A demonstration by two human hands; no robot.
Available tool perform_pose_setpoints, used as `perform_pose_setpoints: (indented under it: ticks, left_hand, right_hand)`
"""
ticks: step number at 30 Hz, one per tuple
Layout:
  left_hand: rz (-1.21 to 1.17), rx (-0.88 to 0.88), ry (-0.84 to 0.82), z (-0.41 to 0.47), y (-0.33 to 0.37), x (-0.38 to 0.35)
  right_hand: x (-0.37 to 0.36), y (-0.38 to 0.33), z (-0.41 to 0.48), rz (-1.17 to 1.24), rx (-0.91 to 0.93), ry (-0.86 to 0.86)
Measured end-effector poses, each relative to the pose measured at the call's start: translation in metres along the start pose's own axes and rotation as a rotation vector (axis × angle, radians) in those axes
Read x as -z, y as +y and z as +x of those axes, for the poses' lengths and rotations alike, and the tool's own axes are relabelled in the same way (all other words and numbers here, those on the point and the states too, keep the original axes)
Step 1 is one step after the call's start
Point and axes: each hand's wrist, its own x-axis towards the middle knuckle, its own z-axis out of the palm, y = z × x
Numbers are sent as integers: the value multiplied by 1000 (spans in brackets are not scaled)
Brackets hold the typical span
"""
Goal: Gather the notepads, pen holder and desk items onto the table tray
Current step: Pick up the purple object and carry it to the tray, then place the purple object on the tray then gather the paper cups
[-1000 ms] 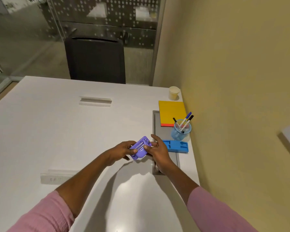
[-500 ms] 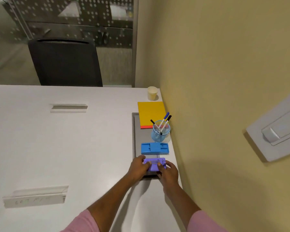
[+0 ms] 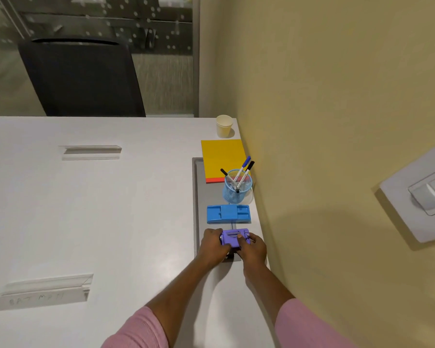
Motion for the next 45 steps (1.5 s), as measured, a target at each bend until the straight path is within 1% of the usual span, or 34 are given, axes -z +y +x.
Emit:
perform_pose_setpoints:
  ticks: [8,13,19,22,27,33,35,39,42,45]
  left_hand:
    - [38,-67,21,4,0,2]
    - [18,-110,17,3,-1,3]
    - [16,-55,-16,4,-2,4]
    - [27,-34,-44,4,-3,3]
    - [42,-44,-54,-1,-1,5]
    - [39,-106,-16,-16,1,13]
    - [99,-154,9,-24,2,19]
    - [354,-215,99,-45,3,36]
    - [565,-247,158,-66,3,57]
    - [759,-285,244,-94,-3,82]
  right_hand:
    - [-9,-3,9,-143,2,40]
    - [-11,-7,14,-261,-8,45]
    - [-12,-11,13,-497,15,49]
    - [-10,-12,13,-574,33,32]
    - [-8,-17,10,-638,69,17]
    - [-5,-26,-6,-580,173,78]
    - [-6,-30,-15,-580,216,87]
    - [-10,-32,-37,-654,366,51]
    - [-16,-34,-58,-734,436,-10]
    - [-21,-33,-81,-822,572,-92]
